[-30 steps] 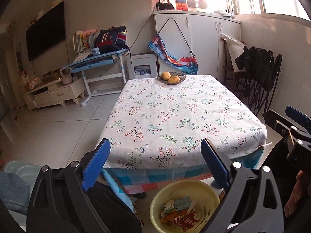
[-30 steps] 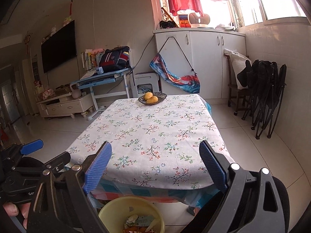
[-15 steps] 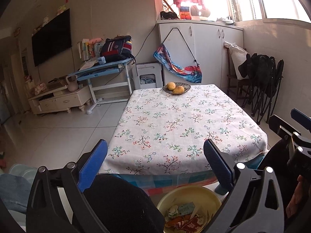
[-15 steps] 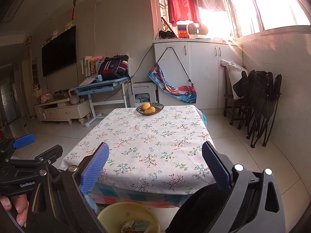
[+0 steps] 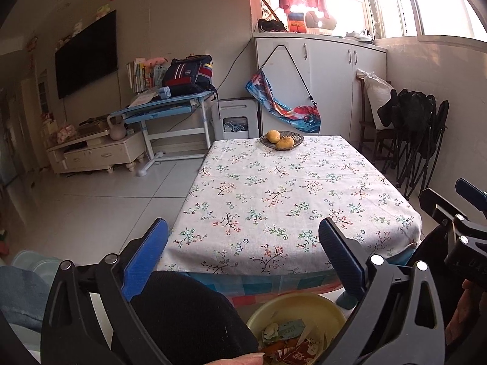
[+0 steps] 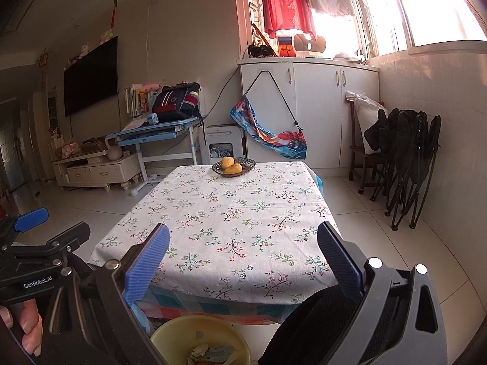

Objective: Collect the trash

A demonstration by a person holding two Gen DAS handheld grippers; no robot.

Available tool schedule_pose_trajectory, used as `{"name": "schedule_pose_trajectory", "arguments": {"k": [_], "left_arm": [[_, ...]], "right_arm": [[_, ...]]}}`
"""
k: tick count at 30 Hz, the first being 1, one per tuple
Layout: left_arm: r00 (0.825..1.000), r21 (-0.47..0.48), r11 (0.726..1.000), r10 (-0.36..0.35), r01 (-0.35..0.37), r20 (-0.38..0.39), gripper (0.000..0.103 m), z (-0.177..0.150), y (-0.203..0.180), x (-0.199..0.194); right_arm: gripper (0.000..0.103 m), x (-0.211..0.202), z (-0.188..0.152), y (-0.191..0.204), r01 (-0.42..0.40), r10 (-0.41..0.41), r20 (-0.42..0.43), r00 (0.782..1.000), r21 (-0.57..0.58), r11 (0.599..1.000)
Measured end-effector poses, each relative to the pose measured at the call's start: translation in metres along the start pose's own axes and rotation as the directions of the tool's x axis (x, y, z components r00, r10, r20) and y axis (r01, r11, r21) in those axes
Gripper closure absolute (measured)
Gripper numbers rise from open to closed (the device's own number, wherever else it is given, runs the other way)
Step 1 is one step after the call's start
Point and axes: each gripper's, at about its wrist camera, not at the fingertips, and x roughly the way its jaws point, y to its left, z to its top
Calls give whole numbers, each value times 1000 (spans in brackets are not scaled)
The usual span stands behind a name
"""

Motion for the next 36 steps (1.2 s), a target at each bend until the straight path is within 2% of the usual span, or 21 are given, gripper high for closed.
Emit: {"name": "schedule_pose_trajectory", "arguments": {"k": [36], "left_arm": [[1000, -11, 1000, 15, -15, 8, 7, 2, 12, 1]], "right_arm": [[10, 4, 0, 8, 22, -23, -21, 1000, -27, 999]]}}
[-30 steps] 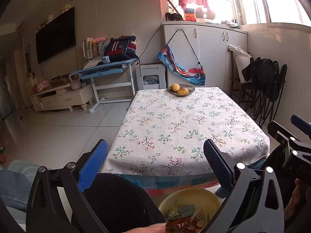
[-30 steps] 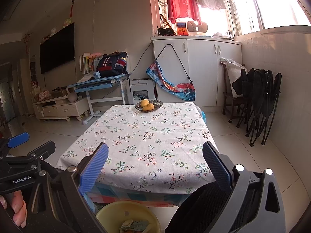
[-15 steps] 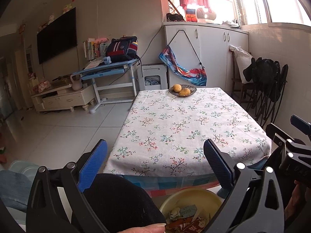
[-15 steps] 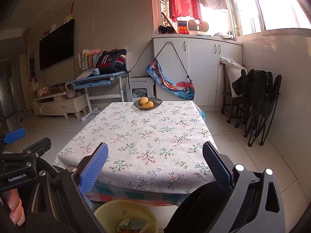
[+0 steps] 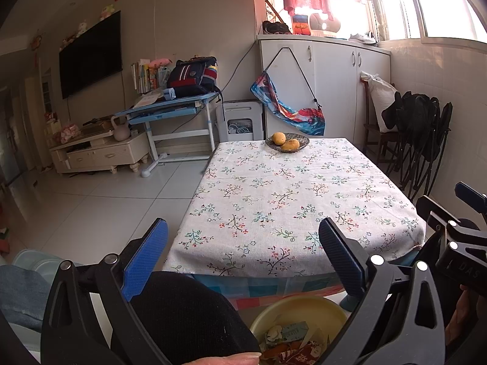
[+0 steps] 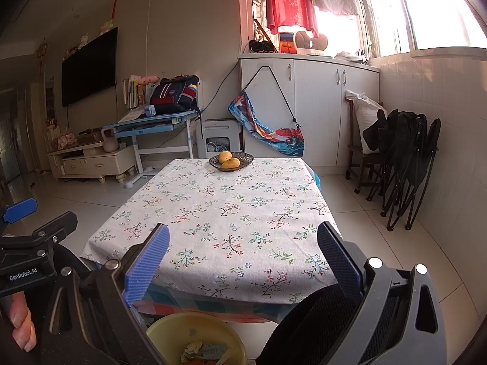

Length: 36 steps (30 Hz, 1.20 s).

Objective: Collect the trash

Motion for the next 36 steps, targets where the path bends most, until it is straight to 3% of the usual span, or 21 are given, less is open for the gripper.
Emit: {"name": "schedule_pose_trajectory", "arguments": {"k": [36], "left_arm": [[1000, 11, 1000, 10, -10, -1, 7, -2, 4, 3]], "right_arm": [[9, 0, 0, 0, 0, 0, -4, 1000, -6, 1000]]}}
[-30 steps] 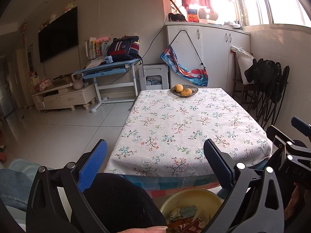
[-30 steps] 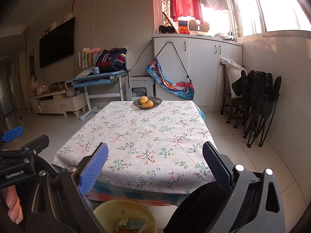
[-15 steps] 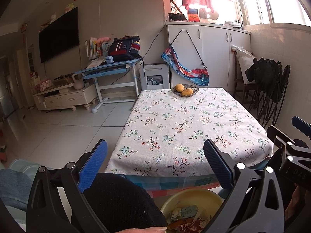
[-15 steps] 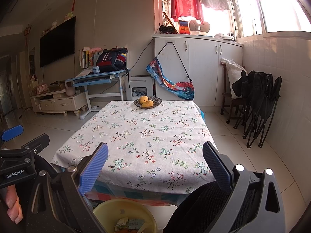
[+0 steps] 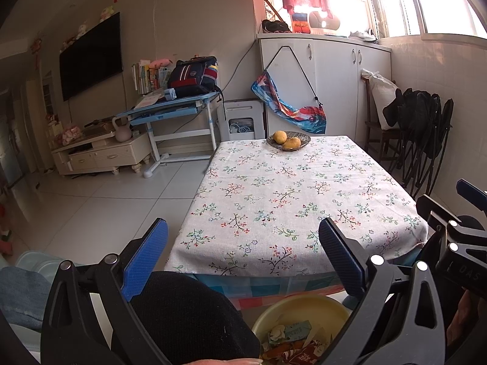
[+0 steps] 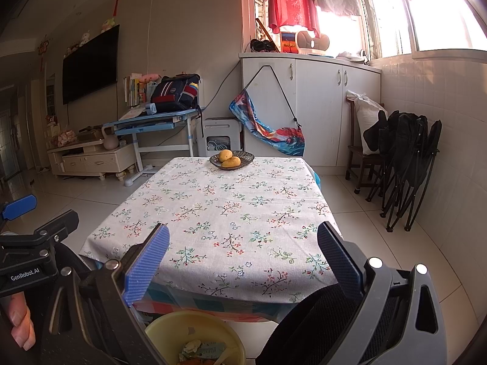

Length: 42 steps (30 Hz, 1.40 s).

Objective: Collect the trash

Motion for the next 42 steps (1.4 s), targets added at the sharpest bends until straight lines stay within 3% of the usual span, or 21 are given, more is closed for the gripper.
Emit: {"name": "schedule_pose_trajectory", "arguments": {"k": [42], "left_arm": [[1000, 20, 1000, -3, 3, 23, 7, -2, -3, -7]], "right_arm": [[9, -1, 0, -5, 0, 0, 1, 1000, -3, 1000]]}}
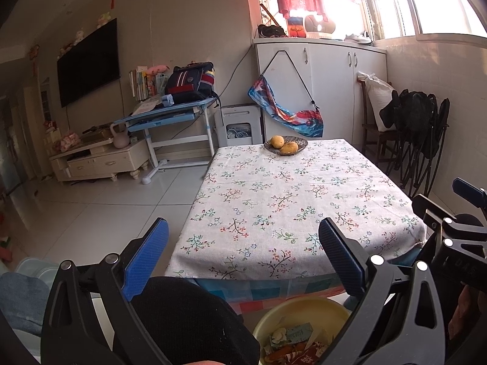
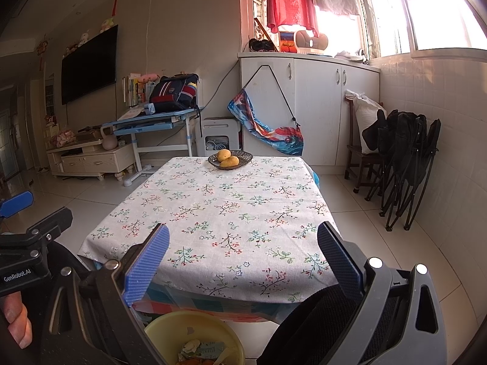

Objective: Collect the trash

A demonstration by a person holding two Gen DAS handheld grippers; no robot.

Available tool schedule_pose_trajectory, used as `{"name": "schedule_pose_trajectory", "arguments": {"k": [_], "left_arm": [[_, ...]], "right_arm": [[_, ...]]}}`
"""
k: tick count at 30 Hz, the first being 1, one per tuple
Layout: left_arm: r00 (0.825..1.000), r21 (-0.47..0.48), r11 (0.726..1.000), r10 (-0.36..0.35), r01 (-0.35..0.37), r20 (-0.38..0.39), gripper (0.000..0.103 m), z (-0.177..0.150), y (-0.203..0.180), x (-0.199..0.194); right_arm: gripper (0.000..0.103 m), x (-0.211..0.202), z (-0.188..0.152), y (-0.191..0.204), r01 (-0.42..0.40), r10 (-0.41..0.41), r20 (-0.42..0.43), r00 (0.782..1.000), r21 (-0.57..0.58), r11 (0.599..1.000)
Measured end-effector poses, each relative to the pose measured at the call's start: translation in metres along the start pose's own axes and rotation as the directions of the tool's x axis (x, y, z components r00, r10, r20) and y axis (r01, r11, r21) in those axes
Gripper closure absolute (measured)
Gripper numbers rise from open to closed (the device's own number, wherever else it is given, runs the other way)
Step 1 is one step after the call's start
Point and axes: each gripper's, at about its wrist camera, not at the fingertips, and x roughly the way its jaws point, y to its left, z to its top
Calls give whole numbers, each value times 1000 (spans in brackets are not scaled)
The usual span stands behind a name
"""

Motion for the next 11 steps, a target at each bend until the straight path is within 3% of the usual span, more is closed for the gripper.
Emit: {"name": "schedule_pose_trajectory", "arguments": {"k": [11], "left_arm": [[998, -14, 1000, 3, -4, -60, 7, 13, 12, 28]], "right_arm": [[7, 29, 13, -15, -16, 17, -37, 999, 19, 1000]]}}
